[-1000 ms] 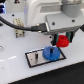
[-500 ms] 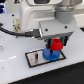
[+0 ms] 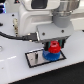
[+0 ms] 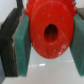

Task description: Insert the blue gear onto the right peg, followed by the red gear

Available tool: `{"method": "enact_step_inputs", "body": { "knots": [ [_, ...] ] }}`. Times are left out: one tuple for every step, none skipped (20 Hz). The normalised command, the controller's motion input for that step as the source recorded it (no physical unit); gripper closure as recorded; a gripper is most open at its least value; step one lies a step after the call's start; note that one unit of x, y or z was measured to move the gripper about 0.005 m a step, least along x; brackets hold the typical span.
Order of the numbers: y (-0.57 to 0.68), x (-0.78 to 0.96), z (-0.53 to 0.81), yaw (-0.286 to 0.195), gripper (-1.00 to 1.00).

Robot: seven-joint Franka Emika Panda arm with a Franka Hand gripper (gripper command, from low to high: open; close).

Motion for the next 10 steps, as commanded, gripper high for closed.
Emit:
{"method": "enact_step_inputs", "body": {
  "knots": [
    [0.0,-0.07,0.31,0.0,1.0],
    [-0.06,-0.07,0.37,0.0,1.0],
    [-0.1,-0.11,0.44,0.0,1.0],
    [-0.15,-0.09,0.23,0.0,1.0],
    [-0.01,0.0,0.01,0.0,1.0],
    [-0.01,0.14,0.4,0.0,1.0],
    [-0.01,0.13,0.29,0.0,1.0],
    [-0.05,0.12,0.13,0.0,1.0],
    [-0.07,0.1,0.0,0.0,1.0],
    [-0.1,0.16,-0.23,0.0,1.0]
  ]
}}
